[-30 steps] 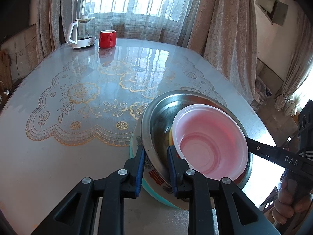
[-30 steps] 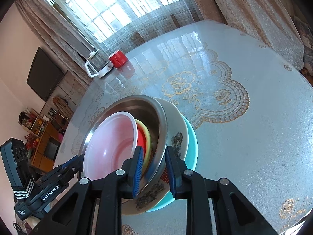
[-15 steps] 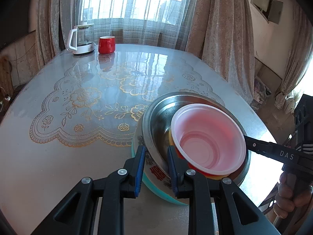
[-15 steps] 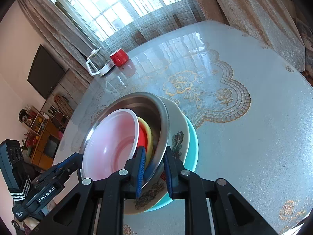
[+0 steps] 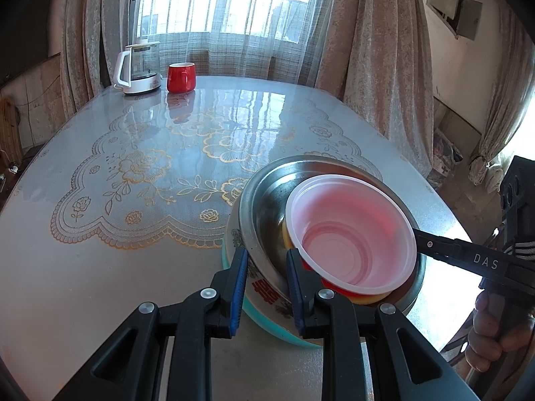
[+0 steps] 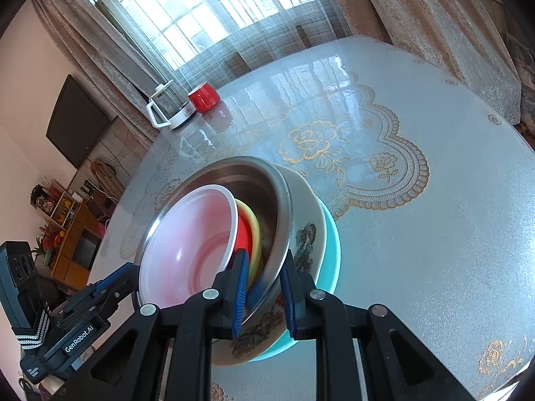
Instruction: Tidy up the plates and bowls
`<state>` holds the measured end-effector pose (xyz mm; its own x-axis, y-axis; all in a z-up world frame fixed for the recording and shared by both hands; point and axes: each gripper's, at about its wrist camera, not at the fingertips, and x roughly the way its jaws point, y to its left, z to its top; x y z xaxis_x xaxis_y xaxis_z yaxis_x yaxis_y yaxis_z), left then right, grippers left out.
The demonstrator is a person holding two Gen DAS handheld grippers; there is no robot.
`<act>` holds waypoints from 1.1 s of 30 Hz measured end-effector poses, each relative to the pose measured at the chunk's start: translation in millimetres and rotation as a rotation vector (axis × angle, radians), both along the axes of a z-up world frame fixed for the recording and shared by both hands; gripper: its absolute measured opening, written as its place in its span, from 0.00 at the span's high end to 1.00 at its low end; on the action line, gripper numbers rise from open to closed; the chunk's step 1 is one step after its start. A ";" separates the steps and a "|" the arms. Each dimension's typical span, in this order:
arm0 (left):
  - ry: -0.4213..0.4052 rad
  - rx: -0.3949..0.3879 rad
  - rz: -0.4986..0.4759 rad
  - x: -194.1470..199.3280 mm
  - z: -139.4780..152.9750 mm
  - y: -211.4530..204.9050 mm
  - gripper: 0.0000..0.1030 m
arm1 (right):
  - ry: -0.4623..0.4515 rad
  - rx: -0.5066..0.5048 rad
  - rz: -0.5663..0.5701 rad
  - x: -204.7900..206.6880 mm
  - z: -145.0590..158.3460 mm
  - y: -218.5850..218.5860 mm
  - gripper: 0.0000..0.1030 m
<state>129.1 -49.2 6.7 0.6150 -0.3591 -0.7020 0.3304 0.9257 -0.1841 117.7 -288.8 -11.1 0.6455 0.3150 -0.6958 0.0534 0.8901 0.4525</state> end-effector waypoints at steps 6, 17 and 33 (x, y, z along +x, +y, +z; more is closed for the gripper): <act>-0.015 0.015 0.005 -4.3 0.8 -1.9 0.77 | -0.003 -0.010 0.001 -1.6 -0.2 2.8 0.82; -0.019 0.015 0.012 -9.1 1.3 -2.9 0.77 | -0.010 -0.025 0.003 -3.1 -0.2 5.6 0.82; -0.049 0.038 0.074 -15.6 5.6 4.4 0.71 | -0.019 -0.081 0.000 -8.5 4.1 14.4 0.76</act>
